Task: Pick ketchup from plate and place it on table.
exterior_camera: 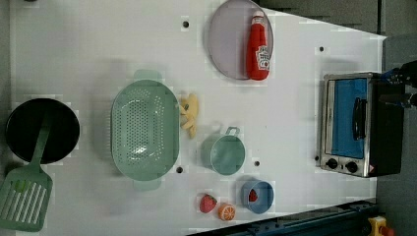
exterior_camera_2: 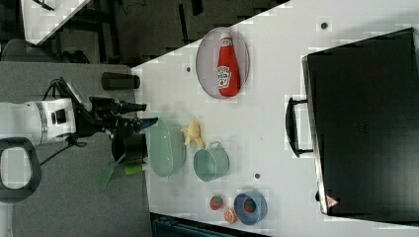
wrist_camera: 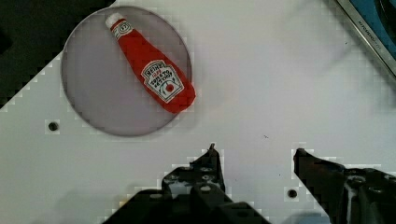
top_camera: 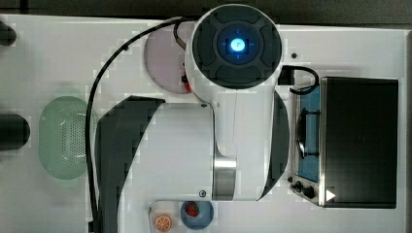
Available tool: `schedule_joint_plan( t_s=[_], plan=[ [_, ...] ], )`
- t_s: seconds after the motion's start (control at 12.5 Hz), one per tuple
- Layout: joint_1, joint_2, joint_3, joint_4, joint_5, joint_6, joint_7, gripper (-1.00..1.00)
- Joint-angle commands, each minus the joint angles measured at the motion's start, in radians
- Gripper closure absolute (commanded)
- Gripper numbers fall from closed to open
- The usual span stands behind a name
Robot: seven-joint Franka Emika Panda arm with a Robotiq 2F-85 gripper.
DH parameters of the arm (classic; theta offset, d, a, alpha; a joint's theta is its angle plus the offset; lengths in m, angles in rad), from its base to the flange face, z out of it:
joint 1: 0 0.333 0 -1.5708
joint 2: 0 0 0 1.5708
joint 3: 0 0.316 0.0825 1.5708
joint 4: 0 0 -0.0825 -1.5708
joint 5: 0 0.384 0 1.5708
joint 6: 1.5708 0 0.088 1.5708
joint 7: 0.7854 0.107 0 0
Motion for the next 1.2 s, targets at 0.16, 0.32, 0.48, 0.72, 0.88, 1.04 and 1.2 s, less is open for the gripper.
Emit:
schedule_joint_plan(
  t_s=[0.16,0.32,0.48,0.72,0.88,1.04,1.2],
  plan=[
    [-0.102,-0.152,0.053,0.018,0.012,-0.215,0.027,-0.76],
    [-0.097,-0.136,0.057,0.018,0.012,-0.211,0.023,-1.00],
    [-0.091,-0.102,0.066,0.018,0.012,-0.202,0.010,-1.00],
    [-0.083,-0.030,0.088,0.019,0.012,-0.152,-0.033,-1.00],
    [-0.077,0.026,0.099,0.019,0.012,-0.094,-0.069,-1.00],
    [-0.073,0.088,0.107,0.019,0.012,-0.038,-0.123,-1.00],
    [-0.067,0.153,0.107,0.019,0.012,0.023,-0.188,-1.00]
  ],
)
